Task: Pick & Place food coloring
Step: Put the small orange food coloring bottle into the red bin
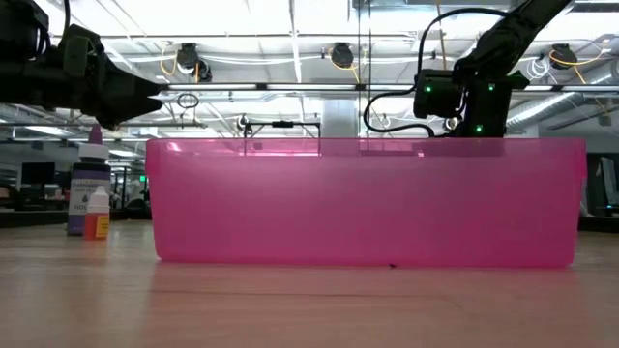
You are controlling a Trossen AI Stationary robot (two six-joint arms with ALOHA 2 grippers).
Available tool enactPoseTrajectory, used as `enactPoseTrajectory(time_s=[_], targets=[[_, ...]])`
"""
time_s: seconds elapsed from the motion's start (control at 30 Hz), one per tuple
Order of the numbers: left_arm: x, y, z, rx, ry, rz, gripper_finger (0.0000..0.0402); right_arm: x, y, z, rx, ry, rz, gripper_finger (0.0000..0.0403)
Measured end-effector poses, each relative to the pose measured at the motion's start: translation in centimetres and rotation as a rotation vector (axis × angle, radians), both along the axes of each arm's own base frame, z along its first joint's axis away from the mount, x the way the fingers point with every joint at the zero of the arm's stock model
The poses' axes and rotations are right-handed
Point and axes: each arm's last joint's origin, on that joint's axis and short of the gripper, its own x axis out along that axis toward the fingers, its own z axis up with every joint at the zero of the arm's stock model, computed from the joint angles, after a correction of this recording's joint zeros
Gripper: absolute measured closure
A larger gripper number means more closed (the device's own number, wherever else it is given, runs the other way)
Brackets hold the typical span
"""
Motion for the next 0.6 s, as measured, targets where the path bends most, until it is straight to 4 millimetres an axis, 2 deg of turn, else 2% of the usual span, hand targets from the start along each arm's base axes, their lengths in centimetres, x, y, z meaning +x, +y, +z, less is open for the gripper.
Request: enactPoseTrajectory(time_s=[0.23, 0.6], targets=[[0.00, 0.00, 0.00, 0.000, 0.000, 0.000, 0.0133, -0.13, -0.01, -0.01, -0.013, 0.020, -0.005, 0.0240], [0.00, 0.00, 0.00, 0.000, 0.000, 0.000, 0.0133, -0.10, 0.03, 0.03, -0.012, 0.020, 0.017, 0.0338]])
